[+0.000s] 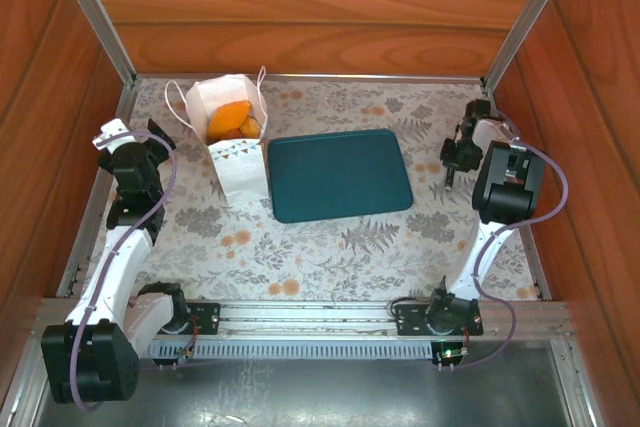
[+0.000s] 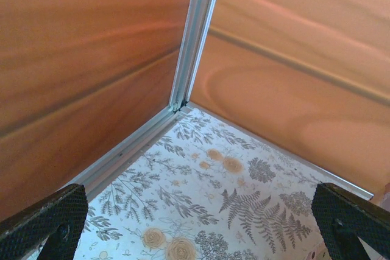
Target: Take the fake bread out of the paper bag
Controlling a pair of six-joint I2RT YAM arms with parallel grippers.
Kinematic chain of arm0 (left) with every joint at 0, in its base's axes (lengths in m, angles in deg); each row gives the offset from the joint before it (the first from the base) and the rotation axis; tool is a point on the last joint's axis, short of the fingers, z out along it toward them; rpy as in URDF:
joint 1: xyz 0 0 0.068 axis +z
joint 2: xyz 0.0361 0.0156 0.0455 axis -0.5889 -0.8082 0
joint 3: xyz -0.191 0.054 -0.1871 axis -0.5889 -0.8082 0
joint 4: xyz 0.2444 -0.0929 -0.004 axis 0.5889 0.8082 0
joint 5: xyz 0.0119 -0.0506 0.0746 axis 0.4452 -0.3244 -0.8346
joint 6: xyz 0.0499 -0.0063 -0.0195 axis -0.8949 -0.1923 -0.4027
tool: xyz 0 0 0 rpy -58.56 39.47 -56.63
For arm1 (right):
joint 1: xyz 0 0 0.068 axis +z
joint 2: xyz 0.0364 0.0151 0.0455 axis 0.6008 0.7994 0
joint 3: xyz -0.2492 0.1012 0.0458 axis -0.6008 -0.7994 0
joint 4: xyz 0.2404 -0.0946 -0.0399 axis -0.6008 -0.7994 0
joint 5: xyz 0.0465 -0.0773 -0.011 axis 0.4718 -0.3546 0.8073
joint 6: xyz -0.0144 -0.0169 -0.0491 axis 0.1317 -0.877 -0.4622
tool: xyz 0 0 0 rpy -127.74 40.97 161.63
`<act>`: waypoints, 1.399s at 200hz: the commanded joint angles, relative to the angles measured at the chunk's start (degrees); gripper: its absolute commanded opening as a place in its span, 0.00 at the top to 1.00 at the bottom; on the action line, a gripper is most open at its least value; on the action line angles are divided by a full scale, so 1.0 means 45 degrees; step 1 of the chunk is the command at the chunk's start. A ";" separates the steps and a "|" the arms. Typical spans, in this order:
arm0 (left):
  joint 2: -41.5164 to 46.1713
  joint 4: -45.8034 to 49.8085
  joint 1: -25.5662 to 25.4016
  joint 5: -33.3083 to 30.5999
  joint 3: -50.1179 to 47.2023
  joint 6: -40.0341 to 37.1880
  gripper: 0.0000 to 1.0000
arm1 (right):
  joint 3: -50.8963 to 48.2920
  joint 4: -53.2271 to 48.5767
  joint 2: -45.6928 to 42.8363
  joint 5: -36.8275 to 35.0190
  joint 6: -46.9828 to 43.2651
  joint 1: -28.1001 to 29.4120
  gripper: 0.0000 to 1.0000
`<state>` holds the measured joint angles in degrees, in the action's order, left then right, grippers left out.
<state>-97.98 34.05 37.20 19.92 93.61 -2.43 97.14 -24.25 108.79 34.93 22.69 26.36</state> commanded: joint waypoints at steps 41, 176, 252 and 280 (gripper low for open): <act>0.0287 0.0225 0.0080 0.0116 0.0203 -0.0030 0.00 | -0.1696 0.1012 -0.1623 0.1424 0.0577 0.0287 0.96; 0.0355 0.0347 0.0072 0.0387 0.0086 0.0261 0.00 | -0.5561 0.4762 -0.8341 0.4794 0.2659 0.2255 0.85; 0.0545 0.0400 0.0047 0.1034 -0.0031 0.0728 0.00 | -0.7776 0.7758 -0.9792 0.7781 0.5042 0.2550 0.64; 0.0662 0.0406 0.0053 0.1069 -0.0011 0.0777 0.00 | -0.8149 0.8247 -0.9775 0.7888 0.5517 0.2702 0.62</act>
<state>-96.30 35.63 37.20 23.88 93.59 0.17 61.33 7.57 65.90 66.43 44.18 37.59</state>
